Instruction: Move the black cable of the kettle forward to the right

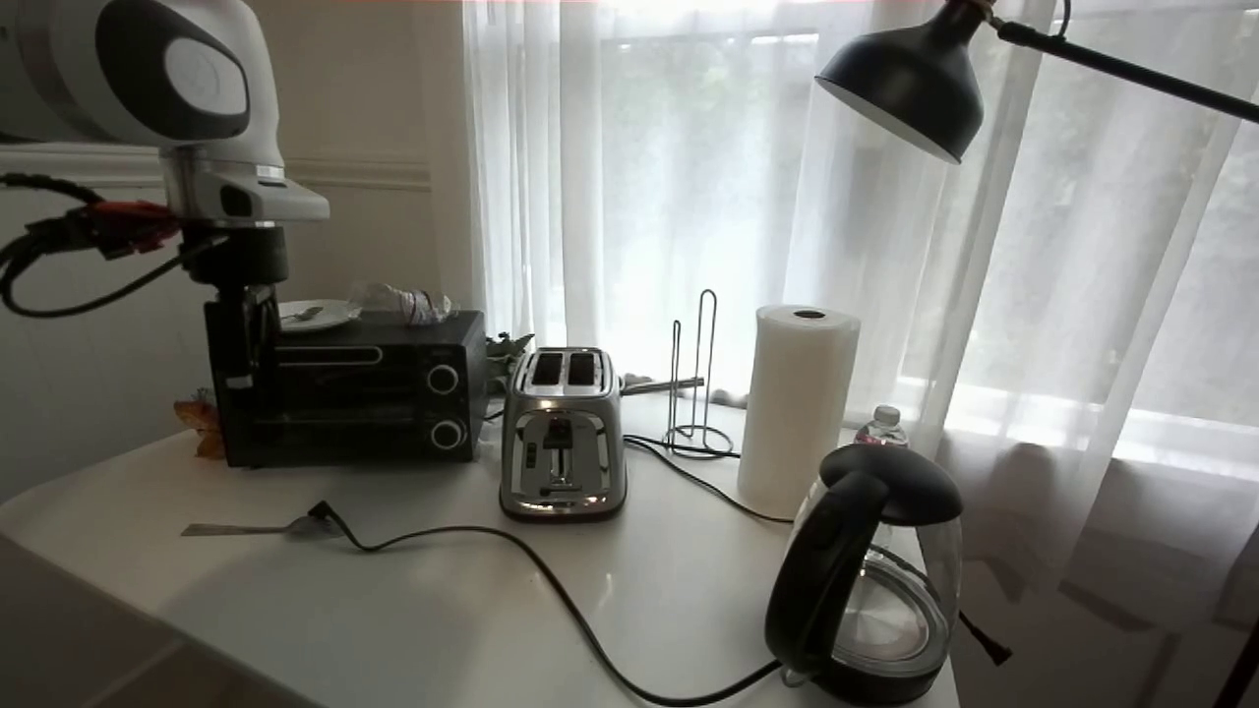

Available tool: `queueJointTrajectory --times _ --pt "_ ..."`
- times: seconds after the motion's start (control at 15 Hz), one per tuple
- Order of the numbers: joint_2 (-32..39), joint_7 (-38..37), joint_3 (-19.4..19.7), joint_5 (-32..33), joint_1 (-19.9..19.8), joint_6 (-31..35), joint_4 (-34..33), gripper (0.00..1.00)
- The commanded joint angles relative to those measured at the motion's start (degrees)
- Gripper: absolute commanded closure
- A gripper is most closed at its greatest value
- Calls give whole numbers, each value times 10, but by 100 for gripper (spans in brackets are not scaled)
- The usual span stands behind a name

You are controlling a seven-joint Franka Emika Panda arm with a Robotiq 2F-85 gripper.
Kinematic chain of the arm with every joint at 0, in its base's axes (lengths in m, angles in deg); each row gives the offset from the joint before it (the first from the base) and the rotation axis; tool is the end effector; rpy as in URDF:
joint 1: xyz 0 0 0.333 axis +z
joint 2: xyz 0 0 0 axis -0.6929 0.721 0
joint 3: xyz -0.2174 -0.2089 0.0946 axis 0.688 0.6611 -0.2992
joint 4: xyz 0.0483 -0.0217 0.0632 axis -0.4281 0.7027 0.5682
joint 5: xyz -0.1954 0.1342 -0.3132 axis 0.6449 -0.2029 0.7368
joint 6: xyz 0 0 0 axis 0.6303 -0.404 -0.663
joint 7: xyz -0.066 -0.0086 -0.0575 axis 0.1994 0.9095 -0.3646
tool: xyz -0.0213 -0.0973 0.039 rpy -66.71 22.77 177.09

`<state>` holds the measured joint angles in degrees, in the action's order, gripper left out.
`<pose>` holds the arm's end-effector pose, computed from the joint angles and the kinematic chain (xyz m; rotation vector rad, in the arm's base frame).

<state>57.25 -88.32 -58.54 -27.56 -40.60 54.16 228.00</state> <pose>0.3917 0.1872 0.3703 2.8254 -1.2451 -0.0473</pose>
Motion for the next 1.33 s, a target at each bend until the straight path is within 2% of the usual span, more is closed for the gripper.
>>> queueJointTrajectory --times 0.0,0.6,0.73,0.93,1.27 --pt "9 -26 19 25 24 -3 0 0" --pt "18 -40 18 36 25 -5 -1 0" --pt "48 -18 31 -8 32 34 -11 0" --pt "101 -35 47 -72 44 79 -23 0" --pt "190 -69 63 -95 58 157 -32 0"
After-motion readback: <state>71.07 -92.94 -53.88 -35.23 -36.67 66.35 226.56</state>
